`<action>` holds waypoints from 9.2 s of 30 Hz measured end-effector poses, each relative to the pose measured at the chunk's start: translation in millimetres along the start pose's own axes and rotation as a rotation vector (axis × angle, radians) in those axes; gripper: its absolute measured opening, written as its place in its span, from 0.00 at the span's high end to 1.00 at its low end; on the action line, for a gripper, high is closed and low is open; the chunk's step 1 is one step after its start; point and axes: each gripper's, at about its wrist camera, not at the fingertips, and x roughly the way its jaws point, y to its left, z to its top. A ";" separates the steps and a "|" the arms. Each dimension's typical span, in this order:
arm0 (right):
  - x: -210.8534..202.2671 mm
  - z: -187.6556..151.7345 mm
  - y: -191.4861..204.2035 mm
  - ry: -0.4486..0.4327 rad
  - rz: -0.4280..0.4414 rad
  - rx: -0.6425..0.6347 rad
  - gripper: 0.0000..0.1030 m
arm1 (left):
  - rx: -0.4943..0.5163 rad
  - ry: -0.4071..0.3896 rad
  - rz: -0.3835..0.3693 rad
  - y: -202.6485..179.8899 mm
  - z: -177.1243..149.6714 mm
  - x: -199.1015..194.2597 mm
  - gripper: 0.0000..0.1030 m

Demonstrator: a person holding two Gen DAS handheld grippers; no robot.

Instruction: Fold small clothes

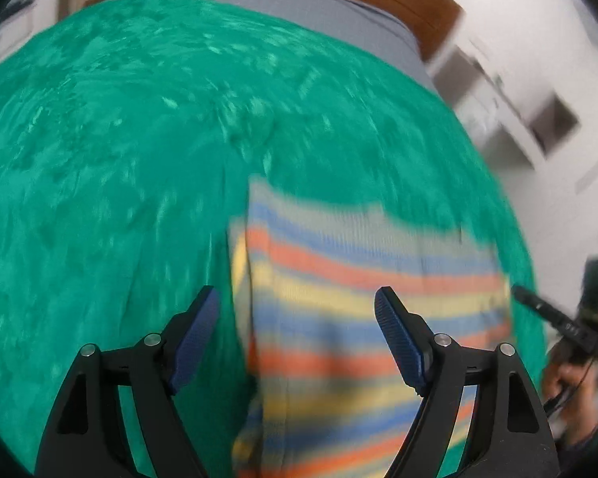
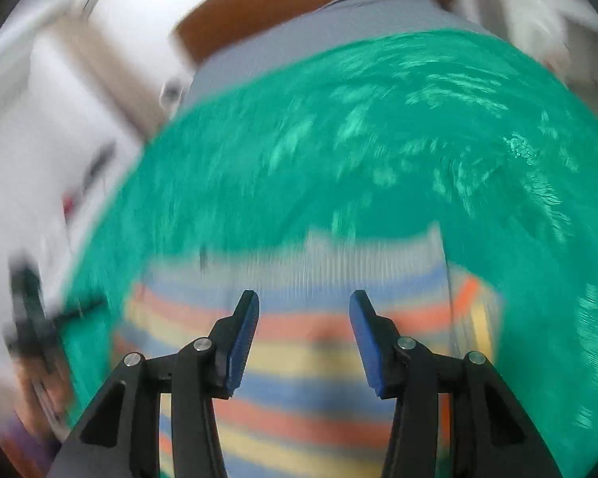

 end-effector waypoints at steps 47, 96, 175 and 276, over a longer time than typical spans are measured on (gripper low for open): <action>-136.9 -178.7 80.4 -0.080 -0.614 -0.263 0.34 | 0.152 -0.123 0.425 -14.4 -198.2 -76.3 0.09; 138.1 1.8 248.5 0.162 0.092 0.033 0.56 | 0.026 -0.249 0.331 57.0 -220.5 -75.7 0.01; 13.4 -89.1 127.6 -0.033 0.024 -0.128 0.17 | -0.005 -0.196 0.038 43.9 -121.5 -84.6 0.01; -188.6 -200.9 233.2 -0.207 -0.430 -0.185 0.01 | 0.176 -0.319 0.338 -117.1 -216.9 -247.2 0.00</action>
